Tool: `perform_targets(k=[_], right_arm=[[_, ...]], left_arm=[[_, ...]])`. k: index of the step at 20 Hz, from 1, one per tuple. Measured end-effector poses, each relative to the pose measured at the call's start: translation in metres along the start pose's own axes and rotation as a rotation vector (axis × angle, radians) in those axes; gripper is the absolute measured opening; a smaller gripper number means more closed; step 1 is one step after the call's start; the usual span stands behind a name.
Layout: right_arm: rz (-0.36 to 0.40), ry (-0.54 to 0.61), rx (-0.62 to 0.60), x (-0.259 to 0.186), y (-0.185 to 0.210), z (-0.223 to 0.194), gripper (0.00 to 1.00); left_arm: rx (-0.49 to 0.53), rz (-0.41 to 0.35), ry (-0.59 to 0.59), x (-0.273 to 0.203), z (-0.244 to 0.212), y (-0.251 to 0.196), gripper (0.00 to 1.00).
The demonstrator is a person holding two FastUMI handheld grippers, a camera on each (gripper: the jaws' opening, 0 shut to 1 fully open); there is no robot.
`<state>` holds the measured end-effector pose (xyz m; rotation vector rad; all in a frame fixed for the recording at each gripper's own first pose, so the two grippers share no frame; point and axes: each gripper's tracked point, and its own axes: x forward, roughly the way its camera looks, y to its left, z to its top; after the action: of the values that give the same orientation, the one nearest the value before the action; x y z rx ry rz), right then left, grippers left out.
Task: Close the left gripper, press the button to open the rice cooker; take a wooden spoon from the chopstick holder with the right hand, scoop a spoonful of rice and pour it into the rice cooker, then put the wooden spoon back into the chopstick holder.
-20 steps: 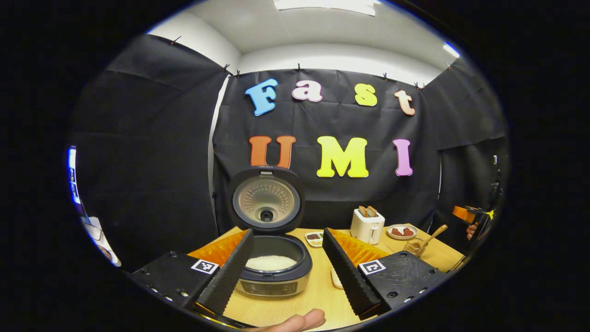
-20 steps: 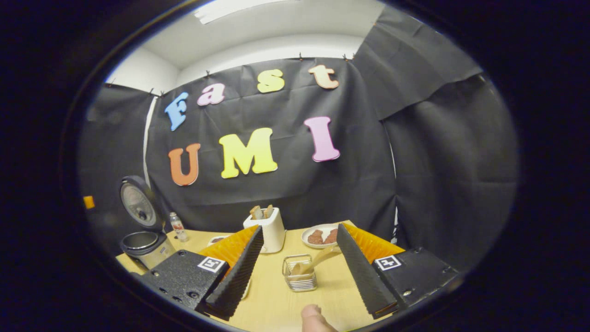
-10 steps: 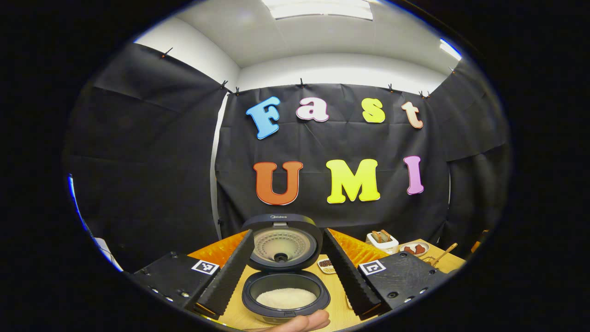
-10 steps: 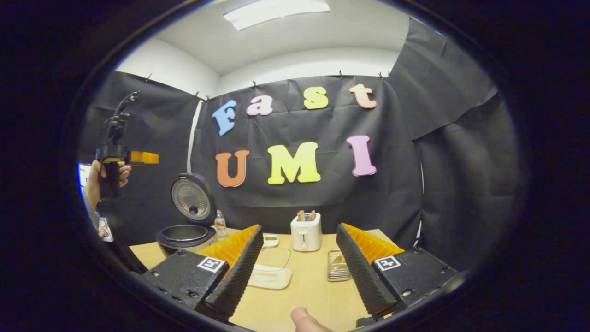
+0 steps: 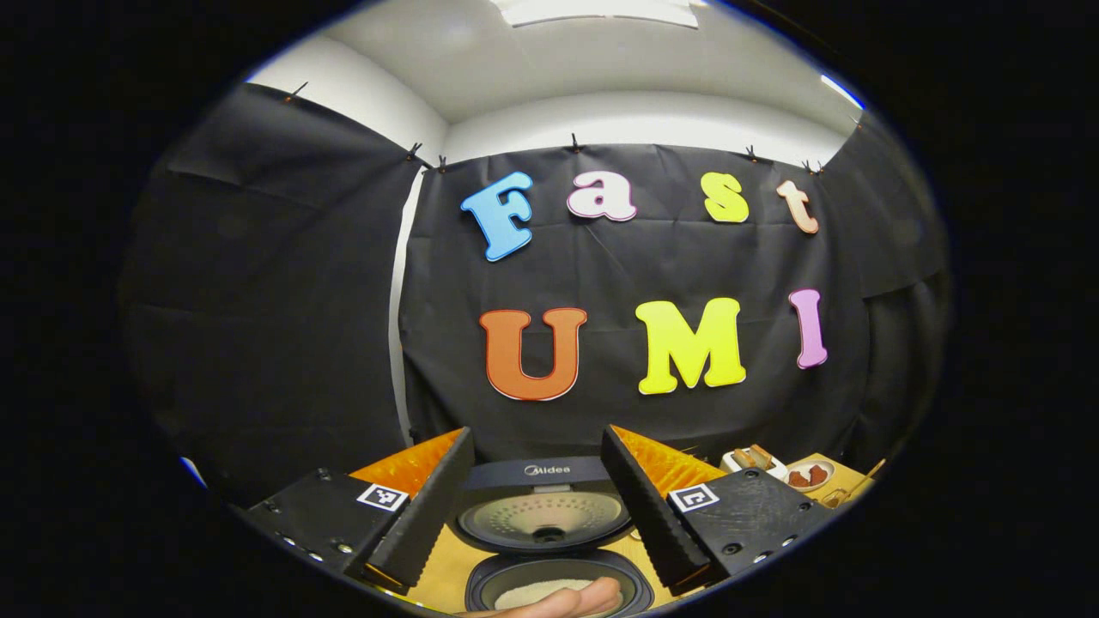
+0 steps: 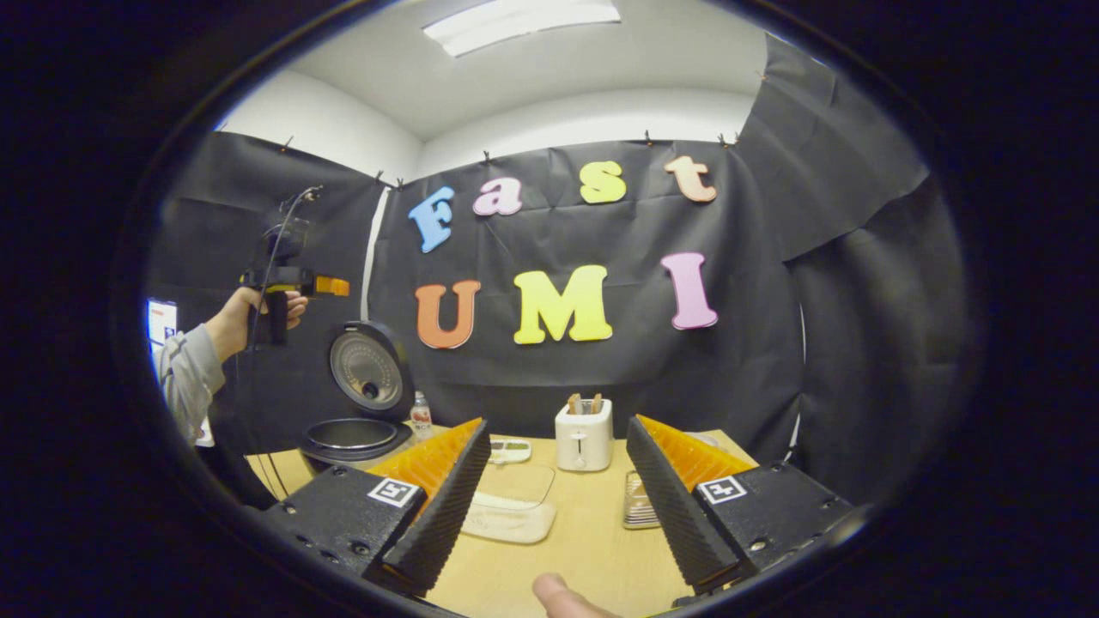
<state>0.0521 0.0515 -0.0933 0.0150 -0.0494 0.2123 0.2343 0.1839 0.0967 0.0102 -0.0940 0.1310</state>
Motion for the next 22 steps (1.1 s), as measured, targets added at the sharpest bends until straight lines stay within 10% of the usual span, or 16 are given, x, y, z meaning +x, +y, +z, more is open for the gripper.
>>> perform_targets(k=[10,22], right_arm=[[0.029,0.055,0.035,0.032,-0.002,-0.020,1.00],[0.037,0.044,0.017,0.004,0.012,-0.011,1.00]], left_arm=[[-0.033,0.009,0.152,0.067,-0.056,0.013,0.95],[-0.062,-0.032,0.266,0.039,-0.075,0.004,0.98]])
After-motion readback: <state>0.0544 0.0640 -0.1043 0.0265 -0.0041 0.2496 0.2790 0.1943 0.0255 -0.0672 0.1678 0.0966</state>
